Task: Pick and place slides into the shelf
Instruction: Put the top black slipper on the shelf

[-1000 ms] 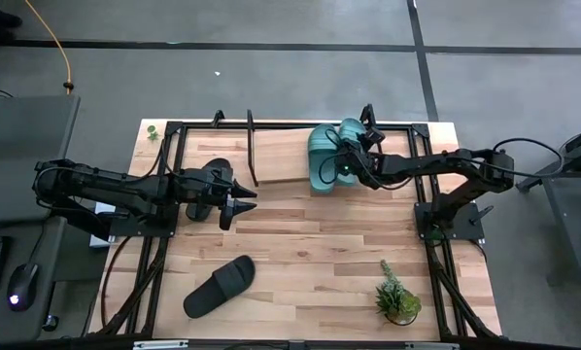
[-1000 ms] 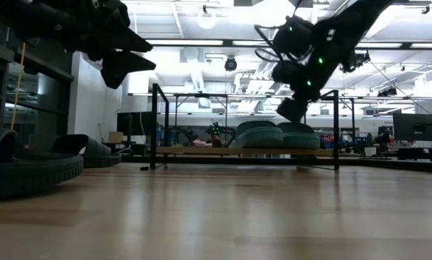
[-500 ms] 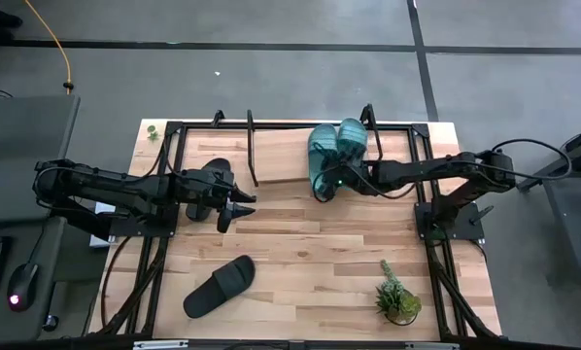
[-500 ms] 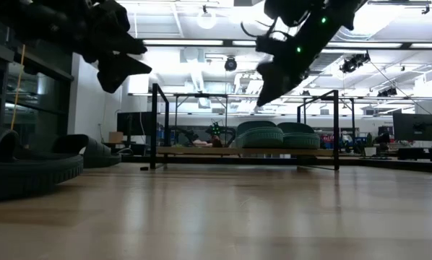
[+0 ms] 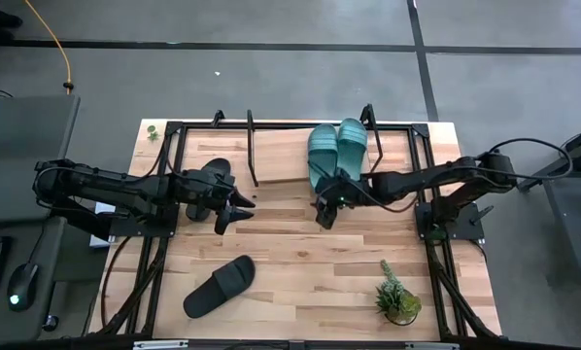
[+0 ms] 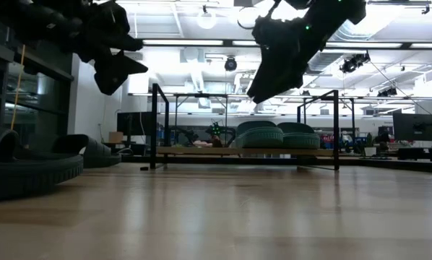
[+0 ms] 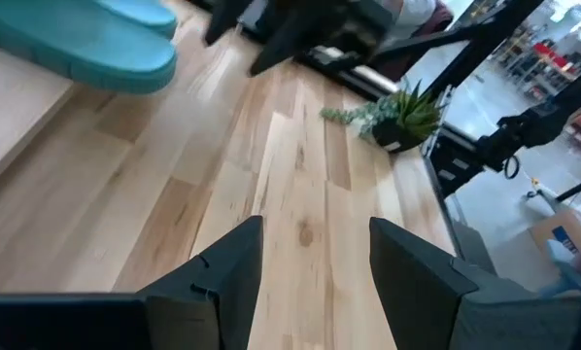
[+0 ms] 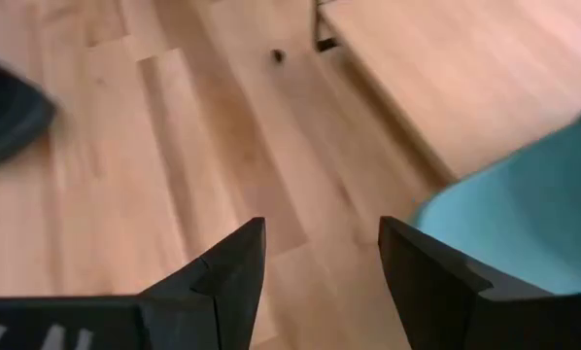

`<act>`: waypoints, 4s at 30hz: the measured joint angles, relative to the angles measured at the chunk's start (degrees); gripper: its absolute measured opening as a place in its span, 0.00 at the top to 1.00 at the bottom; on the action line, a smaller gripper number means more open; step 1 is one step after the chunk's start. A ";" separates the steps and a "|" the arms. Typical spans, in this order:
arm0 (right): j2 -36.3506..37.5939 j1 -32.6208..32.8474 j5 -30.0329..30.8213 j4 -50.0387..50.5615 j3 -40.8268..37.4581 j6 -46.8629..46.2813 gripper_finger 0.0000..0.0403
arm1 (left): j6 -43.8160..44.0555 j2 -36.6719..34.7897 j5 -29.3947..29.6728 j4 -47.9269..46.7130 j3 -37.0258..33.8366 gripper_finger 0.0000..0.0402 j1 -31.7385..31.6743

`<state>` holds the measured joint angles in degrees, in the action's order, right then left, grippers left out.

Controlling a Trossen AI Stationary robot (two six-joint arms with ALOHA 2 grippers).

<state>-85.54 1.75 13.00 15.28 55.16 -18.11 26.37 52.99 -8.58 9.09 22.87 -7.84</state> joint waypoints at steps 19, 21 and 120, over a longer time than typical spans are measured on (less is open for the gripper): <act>0.00 5.16 -7.28 -10.00 0.00 6.78 0.52 | -5.28 0.00 -9.33 -3.12 0.00 0.57 0.95; 0.00 5.15 -7.48 -9.98 0.00 6.82 0.52 | -7.03 0.00 -7.31 -4.58 0.00 0.57 2.19; -0.02 5.03 -7.59 -7.42 -0.04 6.58 0.52 | 32.40 9.84 36.19 -49.15 7.69 0.57 -0.76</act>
<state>-85.56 6.79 5.41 7.86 55.11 -11.53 58.76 62.83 27.61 -40.05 30.57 -8.60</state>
